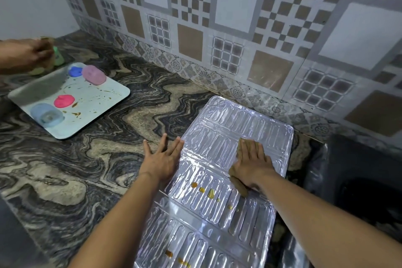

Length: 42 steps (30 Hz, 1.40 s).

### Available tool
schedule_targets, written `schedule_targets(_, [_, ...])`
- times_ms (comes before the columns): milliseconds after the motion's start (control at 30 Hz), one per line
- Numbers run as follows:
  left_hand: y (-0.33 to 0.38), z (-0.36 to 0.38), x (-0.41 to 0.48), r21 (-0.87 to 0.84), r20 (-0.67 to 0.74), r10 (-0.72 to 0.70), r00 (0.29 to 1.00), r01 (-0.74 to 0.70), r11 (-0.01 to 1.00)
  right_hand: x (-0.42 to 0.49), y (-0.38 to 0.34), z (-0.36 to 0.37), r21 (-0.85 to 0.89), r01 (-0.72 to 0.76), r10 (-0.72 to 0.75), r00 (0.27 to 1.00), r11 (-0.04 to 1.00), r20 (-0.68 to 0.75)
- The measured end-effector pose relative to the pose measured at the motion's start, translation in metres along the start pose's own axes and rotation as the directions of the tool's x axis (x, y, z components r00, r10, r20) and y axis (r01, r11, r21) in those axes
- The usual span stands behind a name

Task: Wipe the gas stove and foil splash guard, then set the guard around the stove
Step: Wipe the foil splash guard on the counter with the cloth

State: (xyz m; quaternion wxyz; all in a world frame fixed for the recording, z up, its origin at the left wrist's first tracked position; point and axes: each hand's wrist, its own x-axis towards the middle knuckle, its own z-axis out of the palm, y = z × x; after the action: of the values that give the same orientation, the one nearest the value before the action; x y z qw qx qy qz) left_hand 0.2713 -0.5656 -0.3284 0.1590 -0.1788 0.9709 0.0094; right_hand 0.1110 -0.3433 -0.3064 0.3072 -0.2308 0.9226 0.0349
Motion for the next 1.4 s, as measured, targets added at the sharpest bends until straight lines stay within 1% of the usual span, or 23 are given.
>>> schedule_targets(100, [0.001,0.001,0.000,0.003,-0.003,-0.007,1.000,0.007,1.000,-0.002,0.007,-0.003,0.038,-0.039,0.039,0.999,0.999,0.001])
schedule_targets(267, [0.000,0.004,0.002,0.007,-0.010,-0.008,1.000,0.009,1.000,-0.001,0.026,-0.013,0.097,-0.182,0.185,0.983,0.978,-0.019])
schedule_targets(500, [0.000,0.007,0.003,0.019,-0.021,-0.011,1.000,0.011,1.000,0.012,0.036,-0.012,0.184,-0.284,0.297,0.953,0.941,-0.050])
schedule_targets(633, [0.001,0.006,0.003,0.020,-0.023,-0.017,1.000,0.018,1.000,0.019,0.037,-0.016,0.196,-0.330,0.342,0.939,0.923,-0.032])
schedule_targets(867, [0.005,0.003,0.000,0.041,-0.024,-0.021,0.999,0.022,0.999,0.027,0.049,-0.009,0.004,-0.380,0.375,0.912,0.925,-0.168])
schedule_targets(1000, [0.004,0.006,0.001,0.041,-0.023,-0.024,0.999,0.025,0.999,0.025,0.041,-0.016,-0.142,-0.420,0.396,0.903,0.896,-0.168])
schedule_targets(1100, [0.004,0.005,0.002,0.047,-0.024,-0.026,0.999,0.027,0.999,0.027,0.037,-0.028,-0.229,-0.466,0.432,0.883,0.855,-0.184])
schedule_targets(1200, [0.005,0.003,0.000,0.045,-0.024,-0.024,0.999,0.025,0.999,0.023,0.030,-0.049,-0.295,-0.445,0.406,0.895,0.846,-0.186])
schedule_targets(1233, [0.005,0.003,0.000,0.045,-0.023,-0.022,0.999,0.023,0.999,0.022,0.028,-0.058,-0.306,-0.407,0.369,0.913,0.861,-0.176])
schedule_targets(1300, [0.004,0.001,-0.001,0.050,-0.023,-0.012,1.000,0.013,0.999,0.016,0.023,-0.078,-0.310,-0.275,0.250,0.961,0.910,-0.119])
schedule_targets(1400, [0.004,-0.004,-0.003,0.011,-0.020,0.001,1.000,0.000,1.000,-0.003,0.008,-0.102,-0.260,-0.071,0.061,0.997,0.963,-0.046])
